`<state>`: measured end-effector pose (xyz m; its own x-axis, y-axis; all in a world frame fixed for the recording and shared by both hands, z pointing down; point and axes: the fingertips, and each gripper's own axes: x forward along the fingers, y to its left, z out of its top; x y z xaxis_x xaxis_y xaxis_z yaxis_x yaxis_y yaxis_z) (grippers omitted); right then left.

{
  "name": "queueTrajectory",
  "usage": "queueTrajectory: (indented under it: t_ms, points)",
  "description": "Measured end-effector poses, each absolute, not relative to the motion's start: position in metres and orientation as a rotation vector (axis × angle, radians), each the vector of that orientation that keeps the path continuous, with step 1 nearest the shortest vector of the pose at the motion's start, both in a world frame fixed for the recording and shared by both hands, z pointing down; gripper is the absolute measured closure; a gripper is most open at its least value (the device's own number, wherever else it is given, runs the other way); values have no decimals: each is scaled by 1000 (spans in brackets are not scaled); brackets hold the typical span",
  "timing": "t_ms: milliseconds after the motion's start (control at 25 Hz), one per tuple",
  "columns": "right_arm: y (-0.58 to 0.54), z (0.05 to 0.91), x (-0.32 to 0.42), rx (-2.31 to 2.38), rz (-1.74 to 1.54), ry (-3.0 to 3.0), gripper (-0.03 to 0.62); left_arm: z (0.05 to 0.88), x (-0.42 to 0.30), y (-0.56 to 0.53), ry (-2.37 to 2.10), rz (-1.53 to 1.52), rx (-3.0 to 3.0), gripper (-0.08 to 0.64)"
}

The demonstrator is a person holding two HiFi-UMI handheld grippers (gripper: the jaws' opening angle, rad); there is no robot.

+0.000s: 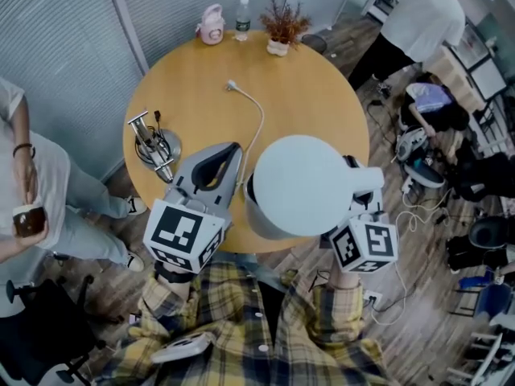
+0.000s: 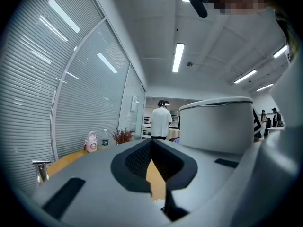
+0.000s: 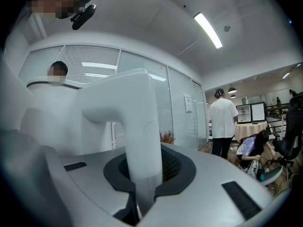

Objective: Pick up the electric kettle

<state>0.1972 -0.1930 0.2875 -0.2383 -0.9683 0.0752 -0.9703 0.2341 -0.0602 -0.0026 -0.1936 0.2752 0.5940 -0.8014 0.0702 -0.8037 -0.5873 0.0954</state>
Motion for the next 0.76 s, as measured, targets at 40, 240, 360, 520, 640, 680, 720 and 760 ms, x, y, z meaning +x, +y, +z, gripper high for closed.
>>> queueTrajectory:
  t_ms: [40,240,360,520,640,680,720,760]
  points:
    - [-193,287,198,1924,145,-2449,538,275,-2,-194,-1362,31,2700,557]
    - [-195,291,198,1918,147,-2443,538,276,-1,-196,-1359,34,2695,557]
    - [-197,292,198,1918,143,-2438,538,280,-1,-198,-1356,35,2699,557]
    - [-198,293,197,1923,149,-2433,538,281,-2,-201,-1356,37,2695,557]
    - [-198,293,200,1929,157,-2430,538,280,-2,-201,-1355,36,2690,557]
    - [-198,293,201,1932,161,-2429,538,279,-1,-201,-1355,37,2688,557]
    - [-197,294,202,1935,166,-2427,538,279,-1,-202,-1356,38,2687,557]
    - [-197,294,204,1939,171,-2425,538,279,-1,-202,-1356,39,2685,557]
